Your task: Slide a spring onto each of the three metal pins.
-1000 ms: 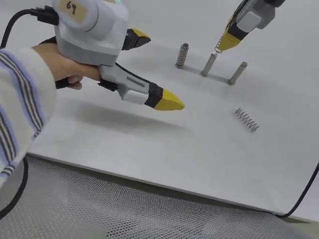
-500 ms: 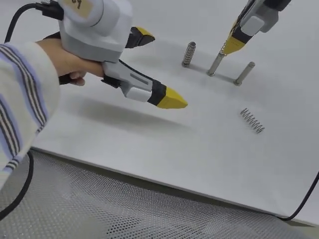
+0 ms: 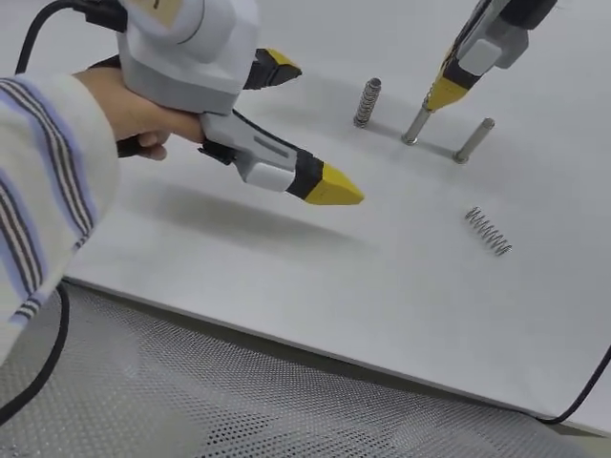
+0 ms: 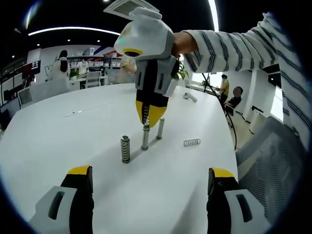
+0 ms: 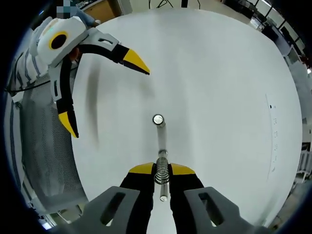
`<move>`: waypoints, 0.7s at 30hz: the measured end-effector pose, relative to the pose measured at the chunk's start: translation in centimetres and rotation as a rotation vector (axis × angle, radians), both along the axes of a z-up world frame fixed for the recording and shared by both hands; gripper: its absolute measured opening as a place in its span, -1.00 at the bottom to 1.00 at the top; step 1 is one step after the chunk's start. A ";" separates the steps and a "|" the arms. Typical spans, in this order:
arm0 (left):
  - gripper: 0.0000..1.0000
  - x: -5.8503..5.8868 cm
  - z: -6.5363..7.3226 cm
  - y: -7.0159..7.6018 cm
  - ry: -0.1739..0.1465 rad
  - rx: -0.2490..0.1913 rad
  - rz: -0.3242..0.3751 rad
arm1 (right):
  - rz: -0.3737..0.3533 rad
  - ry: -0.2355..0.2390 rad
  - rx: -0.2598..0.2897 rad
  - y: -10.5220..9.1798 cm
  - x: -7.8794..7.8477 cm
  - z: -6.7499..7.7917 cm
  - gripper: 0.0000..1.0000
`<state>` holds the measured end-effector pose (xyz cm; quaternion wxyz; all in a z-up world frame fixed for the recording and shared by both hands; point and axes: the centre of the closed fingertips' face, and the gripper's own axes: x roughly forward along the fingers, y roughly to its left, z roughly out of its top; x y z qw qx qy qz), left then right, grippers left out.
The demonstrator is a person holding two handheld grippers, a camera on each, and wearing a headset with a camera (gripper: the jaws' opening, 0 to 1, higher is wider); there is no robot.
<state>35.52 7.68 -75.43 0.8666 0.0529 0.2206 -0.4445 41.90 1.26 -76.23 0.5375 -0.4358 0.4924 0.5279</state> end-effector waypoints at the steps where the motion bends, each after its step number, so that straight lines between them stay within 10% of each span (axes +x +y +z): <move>1: 0.92 -0.1 0.0 -0.1 0.001 -0.001 0.000 | 0.004 0.000 -0.003 0.0 0.0 -0.2 -0.84; 21: 0.92 -0.2 0.1 -0.1 0.022 -0.020 0.008 | 0.034 -0.001 -0.033 0.1 -0.4 -3.7 -0.84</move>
